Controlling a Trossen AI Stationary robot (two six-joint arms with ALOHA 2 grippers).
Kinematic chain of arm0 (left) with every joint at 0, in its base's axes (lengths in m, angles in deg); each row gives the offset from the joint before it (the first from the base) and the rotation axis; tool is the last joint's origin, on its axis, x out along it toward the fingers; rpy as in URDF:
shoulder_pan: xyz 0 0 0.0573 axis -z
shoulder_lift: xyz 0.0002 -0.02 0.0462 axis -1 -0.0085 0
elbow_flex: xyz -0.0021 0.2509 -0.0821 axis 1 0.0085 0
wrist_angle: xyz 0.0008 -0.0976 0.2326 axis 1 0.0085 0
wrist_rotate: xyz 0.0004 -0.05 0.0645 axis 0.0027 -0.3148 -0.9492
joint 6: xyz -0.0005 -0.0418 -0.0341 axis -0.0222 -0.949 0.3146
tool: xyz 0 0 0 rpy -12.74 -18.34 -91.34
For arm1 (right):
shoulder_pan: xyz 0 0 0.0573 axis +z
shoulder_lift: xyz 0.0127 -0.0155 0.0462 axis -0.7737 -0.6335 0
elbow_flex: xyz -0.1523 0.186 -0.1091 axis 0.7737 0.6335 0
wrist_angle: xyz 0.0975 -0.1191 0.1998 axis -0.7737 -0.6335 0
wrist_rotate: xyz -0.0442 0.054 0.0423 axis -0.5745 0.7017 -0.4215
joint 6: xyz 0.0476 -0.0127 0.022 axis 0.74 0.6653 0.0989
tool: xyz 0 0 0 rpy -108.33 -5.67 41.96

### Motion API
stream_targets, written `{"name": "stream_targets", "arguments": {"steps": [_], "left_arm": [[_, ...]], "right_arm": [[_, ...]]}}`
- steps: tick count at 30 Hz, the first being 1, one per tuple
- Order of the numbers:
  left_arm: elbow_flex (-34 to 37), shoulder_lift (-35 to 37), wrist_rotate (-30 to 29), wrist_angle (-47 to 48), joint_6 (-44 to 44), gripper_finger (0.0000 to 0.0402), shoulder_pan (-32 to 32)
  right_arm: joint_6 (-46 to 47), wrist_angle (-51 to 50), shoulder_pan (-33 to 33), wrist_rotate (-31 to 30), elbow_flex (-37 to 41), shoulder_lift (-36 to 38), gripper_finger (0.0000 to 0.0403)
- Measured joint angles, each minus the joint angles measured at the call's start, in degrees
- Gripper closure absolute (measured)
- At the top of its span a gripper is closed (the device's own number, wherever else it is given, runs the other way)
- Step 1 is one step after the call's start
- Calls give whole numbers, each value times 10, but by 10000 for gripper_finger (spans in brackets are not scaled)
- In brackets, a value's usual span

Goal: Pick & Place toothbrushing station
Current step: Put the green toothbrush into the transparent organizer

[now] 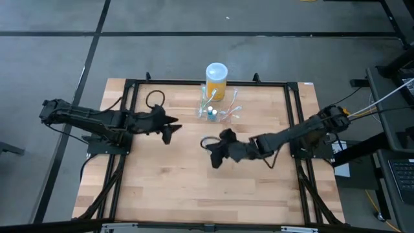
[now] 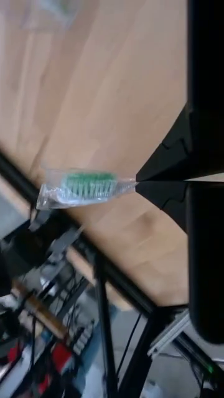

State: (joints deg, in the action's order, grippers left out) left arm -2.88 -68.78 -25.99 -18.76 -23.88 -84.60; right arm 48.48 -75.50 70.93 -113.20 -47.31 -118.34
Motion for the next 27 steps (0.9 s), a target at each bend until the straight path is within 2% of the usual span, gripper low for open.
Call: {"name": "stream_targets", "arguments": {"steps": [4, 10, 14, 18, 23, 27], "left_arm": [[0, -18, -23, -53, 16, 207, 24], [0, -64, 59, -165, 41, 187, 24], [0, -85, 60, -249, 44, 158, 24], [0, -101, 79, -261, 35, 143, 15], [0, -131, 151, -305, 25, 157, 4], [0, -148, 152, -359, 24, 178, 2]], "right_arm": [[-51, 69, -26, 27, 0, 2, 402], [-77, 108, -46, 40, 0, 3, 403], [-79, 108, -49, 49, 0, 3, 403], [-79, 110, -49, 48, 0, 3, 403], [-83, 112, -49, 46, 0, 3, 403], [-87, 112, -49, 44, 0, 3, 403]]}}
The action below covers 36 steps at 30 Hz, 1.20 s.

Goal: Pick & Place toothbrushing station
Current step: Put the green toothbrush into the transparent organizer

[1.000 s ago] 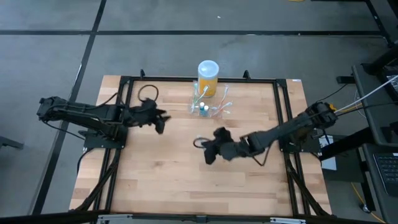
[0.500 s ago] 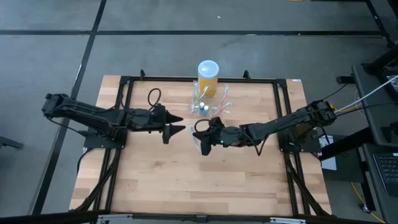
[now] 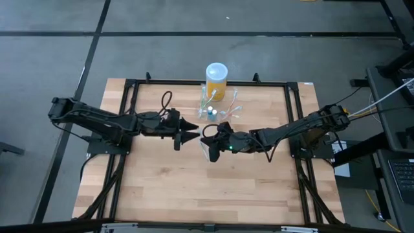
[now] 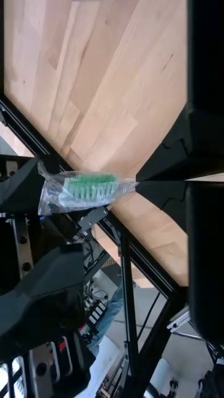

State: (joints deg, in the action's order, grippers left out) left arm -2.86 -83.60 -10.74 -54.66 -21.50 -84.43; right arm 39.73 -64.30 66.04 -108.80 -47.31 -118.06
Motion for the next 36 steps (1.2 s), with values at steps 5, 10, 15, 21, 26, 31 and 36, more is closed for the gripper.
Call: {"name": "stream_targets", "arguments": {"steps": [5, 10, 15, 21, 26, 31, 36], "left_arm": [[0, -5, 2, -16, -3, 207, -11], [0, -5, 17, -13, -4, 239, -20], [0, -5, 25, -13, -10, 270, -23], [0, -5, 16, 7, -30, 349, -26], [0, -4, 1, 1, -31, 397, -26], [0, -4, -7, -14, -30, 399, -27], [0, -4, -6, -20, -30, 399, -30]], "right_arm": [[0, 0, 0, -7, 0, 0, 403], [-3, 0, 0, -10, 0, 0, 403], [-4, 0, 0, -11, 0, 0, 403], [-5, 0, -2, -11, 0, 0, 403], [-6, 11, -2, -11, 0, -1, 403], [-28, 34, -2, -11, 0, -1, 399], [-38, 65, -2, -11, 0, -1, 343]]}}
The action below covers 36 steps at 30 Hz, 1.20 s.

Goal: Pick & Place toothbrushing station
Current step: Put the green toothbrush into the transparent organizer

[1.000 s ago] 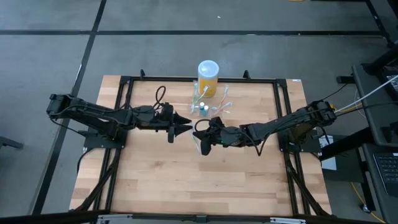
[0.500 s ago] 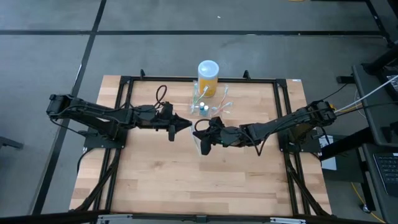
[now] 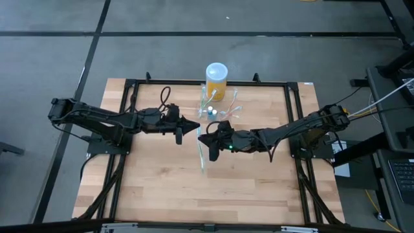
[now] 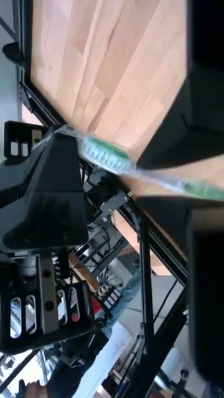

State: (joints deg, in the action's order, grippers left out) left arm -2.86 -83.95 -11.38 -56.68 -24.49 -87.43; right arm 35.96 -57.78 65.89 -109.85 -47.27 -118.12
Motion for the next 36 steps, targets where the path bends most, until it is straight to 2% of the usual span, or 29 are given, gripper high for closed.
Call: {"name": "stream_targets", "arguments": {"steps": [7, 11, 14, 20, 26, 36], "left_arm": [[0, 3, -5, -9, 12, 399, 0], [0, 14, -29, -7, 35, 399, -9], [0, 20, -43, -6, 62, 399, -23], [-15, 24, -67, -4, 131, 400, -69], [-20, 21, -32, -6, 144, 400, -136], [-20, 21, 4, -10, 165, 400, -208]], "right_arm": [[20, 0, 0, -16, 0, 0, 228], [34, -5, 0, -22, 0, 0, 188], [44, -11, 3, -28, 0, 0, 181], [53, -15, 22, -65, 0, 0, 192], [77, -30, 39, -87, 0, 0, 195], [126, -61, 65, -110, 0, 0, 195]]}}
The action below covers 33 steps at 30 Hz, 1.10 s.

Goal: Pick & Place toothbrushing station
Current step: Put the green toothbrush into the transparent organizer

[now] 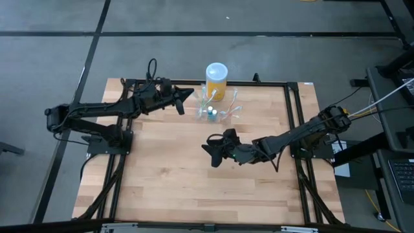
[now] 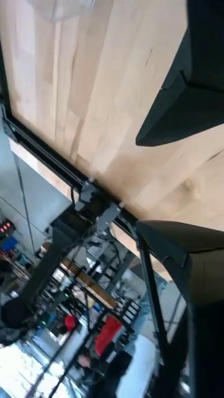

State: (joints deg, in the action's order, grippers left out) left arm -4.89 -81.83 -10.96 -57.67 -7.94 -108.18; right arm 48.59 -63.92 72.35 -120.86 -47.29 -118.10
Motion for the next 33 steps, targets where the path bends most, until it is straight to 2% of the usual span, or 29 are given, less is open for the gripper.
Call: {"name": "stream_targets", "arguments": {"steps": [7, 25, 33], "left_arm": [[0, 0, 31, 0, 4, 400, -31], [7, 0, 40, 39, 15, 400, -60], [7, -43, 46, 43, 14, 400, -58]], "right_arm": [[37, -27, 22, -41, 0, 0, 195], [122, -79, 86, -129, 0, 0, 195], [157, -99, 109, -160, 0, 0, 195]]}}
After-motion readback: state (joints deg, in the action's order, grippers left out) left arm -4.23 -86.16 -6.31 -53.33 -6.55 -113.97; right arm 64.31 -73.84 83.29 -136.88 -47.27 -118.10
